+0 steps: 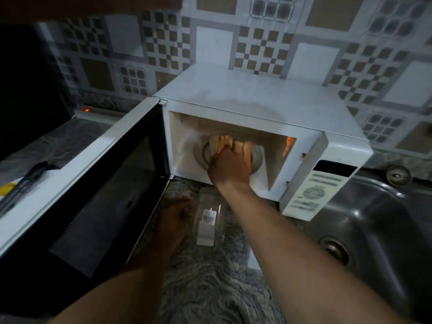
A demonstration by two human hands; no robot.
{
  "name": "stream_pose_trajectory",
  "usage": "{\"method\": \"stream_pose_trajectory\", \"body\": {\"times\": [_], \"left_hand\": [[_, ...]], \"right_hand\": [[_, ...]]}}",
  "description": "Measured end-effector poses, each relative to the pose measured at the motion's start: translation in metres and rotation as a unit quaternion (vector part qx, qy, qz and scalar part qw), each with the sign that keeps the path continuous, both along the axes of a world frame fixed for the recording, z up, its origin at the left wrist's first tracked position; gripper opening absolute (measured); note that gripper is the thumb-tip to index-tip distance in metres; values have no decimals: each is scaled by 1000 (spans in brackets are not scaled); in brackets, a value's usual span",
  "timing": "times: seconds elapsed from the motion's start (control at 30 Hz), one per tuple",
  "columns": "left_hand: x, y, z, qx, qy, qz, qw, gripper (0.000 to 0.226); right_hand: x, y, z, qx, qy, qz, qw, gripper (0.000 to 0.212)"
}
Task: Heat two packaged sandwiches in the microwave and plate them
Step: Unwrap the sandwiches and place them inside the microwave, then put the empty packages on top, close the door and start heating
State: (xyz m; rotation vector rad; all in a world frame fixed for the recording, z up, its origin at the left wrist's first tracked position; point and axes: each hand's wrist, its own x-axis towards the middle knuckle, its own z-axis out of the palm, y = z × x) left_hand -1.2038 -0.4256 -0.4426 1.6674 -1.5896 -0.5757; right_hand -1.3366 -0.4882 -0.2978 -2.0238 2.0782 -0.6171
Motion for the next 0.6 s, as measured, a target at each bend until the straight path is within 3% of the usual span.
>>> {"method": "stream_pose_trajectory", "body": {"times": [0.17,0.3,0.37,0.5,0.6], "left_hand": [[-9,28,15,72,125,80,986,30],[-13,45,27,104,177,111,972,31],[-11,58,35,118,145,67,980,24],[-5,73,32,133,39,10,990,39],[-5,80,35,126,-32,0,991,31]], "right_hand": [[3,52,-3,94,-88,-12,992,34],[8,83,-19,135,-121,-41,983,30],[10,98,-26,164,-154,-61,973,28],[13,121,-42,185,-160,-64,968,71],[12,133,-51,195,-148,-57,968,95]]}}
